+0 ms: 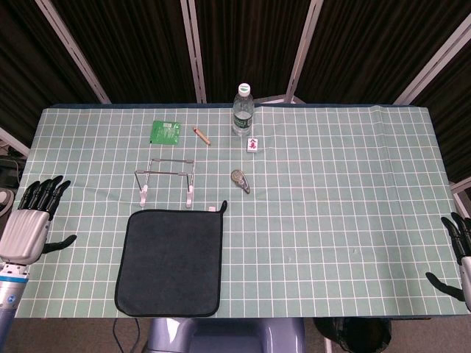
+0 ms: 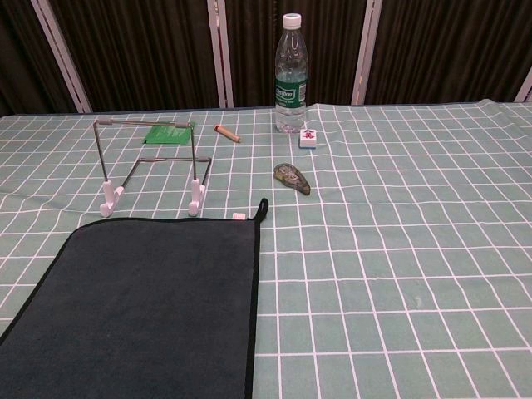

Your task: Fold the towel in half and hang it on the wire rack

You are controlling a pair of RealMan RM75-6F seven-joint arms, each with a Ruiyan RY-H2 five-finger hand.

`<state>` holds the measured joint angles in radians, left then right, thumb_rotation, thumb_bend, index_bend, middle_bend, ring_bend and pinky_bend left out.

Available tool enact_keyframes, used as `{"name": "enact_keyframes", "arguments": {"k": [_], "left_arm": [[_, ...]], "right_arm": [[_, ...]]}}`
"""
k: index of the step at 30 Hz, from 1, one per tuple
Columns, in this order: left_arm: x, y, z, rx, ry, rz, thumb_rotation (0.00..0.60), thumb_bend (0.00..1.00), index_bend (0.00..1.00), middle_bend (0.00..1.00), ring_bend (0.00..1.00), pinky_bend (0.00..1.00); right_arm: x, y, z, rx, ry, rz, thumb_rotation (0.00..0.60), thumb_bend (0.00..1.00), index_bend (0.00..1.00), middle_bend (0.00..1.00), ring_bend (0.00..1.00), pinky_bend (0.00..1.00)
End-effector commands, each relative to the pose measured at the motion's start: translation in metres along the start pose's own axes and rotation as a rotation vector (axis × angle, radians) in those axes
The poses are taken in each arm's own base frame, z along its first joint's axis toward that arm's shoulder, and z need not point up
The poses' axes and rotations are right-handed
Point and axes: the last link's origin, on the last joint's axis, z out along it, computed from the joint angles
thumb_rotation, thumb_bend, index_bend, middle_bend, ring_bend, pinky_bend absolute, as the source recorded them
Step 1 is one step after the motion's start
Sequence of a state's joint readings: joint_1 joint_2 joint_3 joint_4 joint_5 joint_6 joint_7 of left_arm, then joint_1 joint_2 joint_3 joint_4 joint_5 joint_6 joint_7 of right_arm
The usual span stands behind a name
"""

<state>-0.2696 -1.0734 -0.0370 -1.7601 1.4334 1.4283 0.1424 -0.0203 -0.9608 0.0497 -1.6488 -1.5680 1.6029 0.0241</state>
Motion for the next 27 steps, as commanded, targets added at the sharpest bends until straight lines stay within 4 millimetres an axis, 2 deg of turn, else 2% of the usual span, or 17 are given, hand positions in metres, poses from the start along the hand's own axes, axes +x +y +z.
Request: {"name": "enact_keyframes", "arguments": {"k": [1, 6, 11, 12, 13, 14, 17, 20, 23, 25, 27], "left_arm": [[-0.001, 0.001, 0.0, -0.016, -0.005, 0.006, 0.6, 0.06, 0.0, 0.0, 0.0, 0.0], [-0.004, 0.01, 0.005, -0.089, -0.031, 0.013, 0.6, 0.06, 0.0, 0.0, 0.0, 0.0], [-0.01, 0.046, 0.022, -0.266, -0.09, 0.001, 0.6, 0.06, 0.0, 0.0, 0.0, 0.0], [-0.014, 0.067, 0.03, -0.365, -0.114, 0.025, 0.6, 0.05, 0.0, 0.0, 0.0, 0.0], [-0.02, 0.098, 0.043, -0.489, -0.151, 0.065, 0.6, 0.05, 0.0, 0.0, 0.0, 0.0], [-0.024, 0.114, 0.051, -0.543, -0.172, 0.088, 0.6, 0.05, 0.0, 0.0, 0.0, 0.0], [-0.033, 0.143, 0.064, -0.64, -0.21, 0.154, 0.6, 0.06, 0.0, 0.0, 0.0, 0.0], [-0.047, 0.183, 0.076, -0.756, -0.258, 0.237, 0.6, 0.07, 0.0, 0.0, 0.0, 0.0], [-0.061, 0.211, 0.083, -0.839, -0.288, 0.295, 0.6, 0.12, 0.0, 0.0, 0.0, 0.0], [-0.074, 0.229, 0.085, -0.895, -0.315, 0.321, 0.6, 0.19, 0.06, 0.0, 0.0, 0.0], [-0.082, 0.236, 0.087, -0.919, -0.331, 0.334, 0.6, 0.25, 0.13, 0.0, 0.0, 0.0]], "right_arm": [[0.0, 0.0, 0.0, 0.0, 0.001, 0.0, 0.6, 0.0, 0.01, 0.0, 0.0, 0.0], [-0.001, -0.002, -0.001, 0.002, -0.006, -0.006, 0.6, 0.0, 0.01, 0.0, 0.0, 0.0], [0.003, -0.001, -0.002, -0.008, 0.008, 0.0, 0.6, 0.0, 0.01, 0.0, 0.0, 0.0], [0.004, 0.0, -0.002, -0.013, 0.013, 0.002, 0.6, 0.0, 0.01, 0.0, 0.0, 0.0], [0.005, 0.001, -0.002, -0.021, 0.014, 0.004, 0.6, 0.0, 0.01, 0.0, 0.0, 0.0], [0.005, 0.002, -0.002, -0.027, 0.013, 0.005, 0.6, 0.0, 0.01, 0.0, 0.0, 0.0], [0.006, 0.004, -0.001, -0.04, 0.013, 0.005, 0.6, 0.0, 0.02, 0.0, 0.0, 0.0], [0.006, 0.007, 0.002, -0.057, 0.01, 0.003, 0.6, 0.0, 0.02, 0.0, 0.0, 0.0], [0.005, 0.01, 0.003, -0.071, 0.007, 0.001, 0.6, 0.0, 0.02, 0.0, 0.0, 0.0], [0.006, 0.012, 0.005, -0.083, 0.008, 0.001, 0.6, 0.0, 0.02, 0.0, 0.0, 0.0], [0.006, 0.013, 0.005, -0.089, 0.008, 0.0, 0.6, 0.0, 0.02, 0.0, 0.0, 0.0]]}}
